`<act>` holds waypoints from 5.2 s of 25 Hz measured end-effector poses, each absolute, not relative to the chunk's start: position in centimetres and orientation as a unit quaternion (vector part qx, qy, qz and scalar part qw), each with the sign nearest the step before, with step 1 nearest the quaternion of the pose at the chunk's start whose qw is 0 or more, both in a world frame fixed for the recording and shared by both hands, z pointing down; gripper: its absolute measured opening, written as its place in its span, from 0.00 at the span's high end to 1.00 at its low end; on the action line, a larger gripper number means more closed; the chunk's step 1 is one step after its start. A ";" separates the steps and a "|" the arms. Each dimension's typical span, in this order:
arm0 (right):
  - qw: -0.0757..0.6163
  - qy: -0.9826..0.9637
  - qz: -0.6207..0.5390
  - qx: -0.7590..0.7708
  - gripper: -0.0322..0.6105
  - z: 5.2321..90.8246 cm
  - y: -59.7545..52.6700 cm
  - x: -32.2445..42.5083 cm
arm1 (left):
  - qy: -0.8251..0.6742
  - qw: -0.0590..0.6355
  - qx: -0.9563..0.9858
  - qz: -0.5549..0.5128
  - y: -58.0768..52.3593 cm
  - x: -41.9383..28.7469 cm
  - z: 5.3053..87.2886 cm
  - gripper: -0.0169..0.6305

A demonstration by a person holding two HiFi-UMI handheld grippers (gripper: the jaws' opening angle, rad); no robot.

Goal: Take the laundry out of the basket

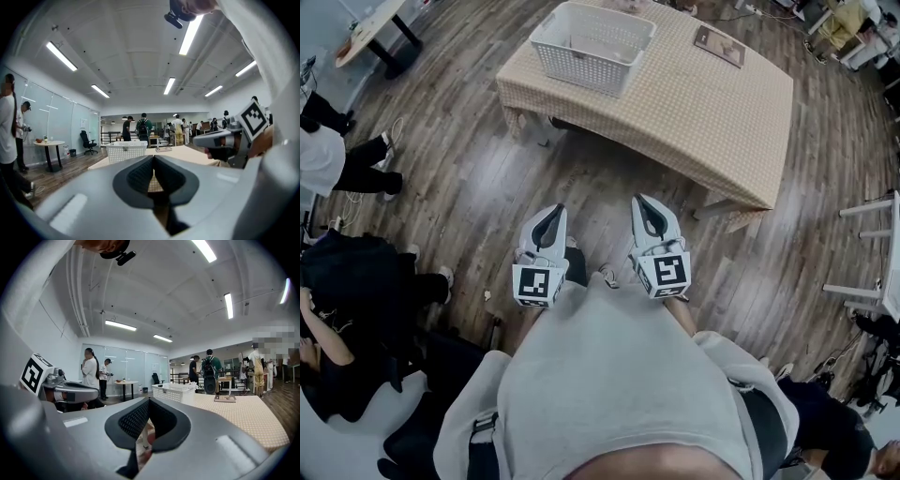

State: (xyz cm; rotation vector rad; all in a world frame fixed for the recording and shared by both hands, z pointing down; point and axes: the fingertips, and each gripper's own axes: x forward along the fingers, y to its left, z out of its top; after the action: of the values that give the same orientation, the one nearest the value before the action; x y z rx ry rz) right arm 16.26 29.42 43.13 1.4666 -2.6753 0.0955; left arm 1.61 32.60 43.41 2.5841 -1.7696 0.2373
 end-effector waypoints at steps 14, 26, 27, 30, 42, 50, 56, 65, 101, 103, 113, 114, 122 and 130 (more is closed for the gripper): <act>0.058 -0.871 0.026 0.488 0.95 43.4 17.9 11.8 | -0.552 -0.019 0.831 0.064 20.0 -2.1 43.3 0.96; 0.059 -0.850 0.001 0.523 0.95 40.2 5.6 7.2 | -0.538 -0.042 0.842 0.028 6.9 -8.4 39.5 0.96; 0.059 -0.849 -0.001 0.525 0.95 40.0 4.9 6.7 | -0.535 -0.041 0.843 0.026 6.1 -8.8 39.4 0.96; 0.059 -0.846 -0.010 0.529 0.95 39.7 3.2 5.3 | -0.529 -0.037 0.847 0.026 4.0 -10.1 39.4 0.96; 0.065 -0.845 0.007 0.531 0.95 41.1 -3.2 4.2 | -0.520 -0.017 0.853 0.039 -2.3 -11.2 41.9 0.96; 0.048 -0.851 0.005 0.523 0.95 40.7 -11.1 4.3 | -0.531 -0.022 0.846 0.049 -10.4 -11.5 41.9 0.96; 0.016 -0.855 -0.013 0.518 0.95 37.4 -18.3 5.8 | -0.542 -0.047 0.838 0.045 -17.1 -10.6 38.5 0.96; -0.010 -0.869 -0.010 0.495 0.95 36.2 -25.5 5.2 | -0.558 -0.070 0.826 0.048 -23.3 -10.3 36.1 0.96; 0.479 -0.792 -0.241 0.292 0.95 54.7 -32.4 -0.9 | -0.572 0.034 0.813 0.099 -32.4 -19.9 43.2 0.96; 0.492 -0.793 -0.217 0.286 0.95 55.8 -32.4 -0.6 | -0.576 0.034 0.811 0.095 -32.5 -20.0 43.1 0.96; 0.582 -0.790 0.027 0.194 0.25 63.6 -30.6 0.5 | -0.589 0.033 0.803 0.083 -32.5 -20.6 42.9 0.96; 0.594 -0.784 0.034 0.179 0.18 64.5 -30.4 0.7 | -0.589 0.035 0.803 0.083 -32.5 -20.6 43.0 0.96; 0.634 -0.757 0.114 0.109 0.04 69.5 -30.2 1.7 | -0.604 0.038 0.792 0.082 -32.6 -21.6 42.8 0.96; 0.628 -0.751 0.197 0.053 0.02 72.9 -29.9 1.1 | -0.605 0.041 0.791 0.081 -33.2 -22.4 43.0 0.96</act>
State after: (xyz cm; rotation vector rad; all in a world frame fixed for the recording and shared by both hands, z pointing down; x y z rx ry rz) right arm 1.15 -29.86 72.94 0.1220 -1.7208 0.4519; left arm -22.35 -33.17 43.02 2.4213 -1.8537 0.2484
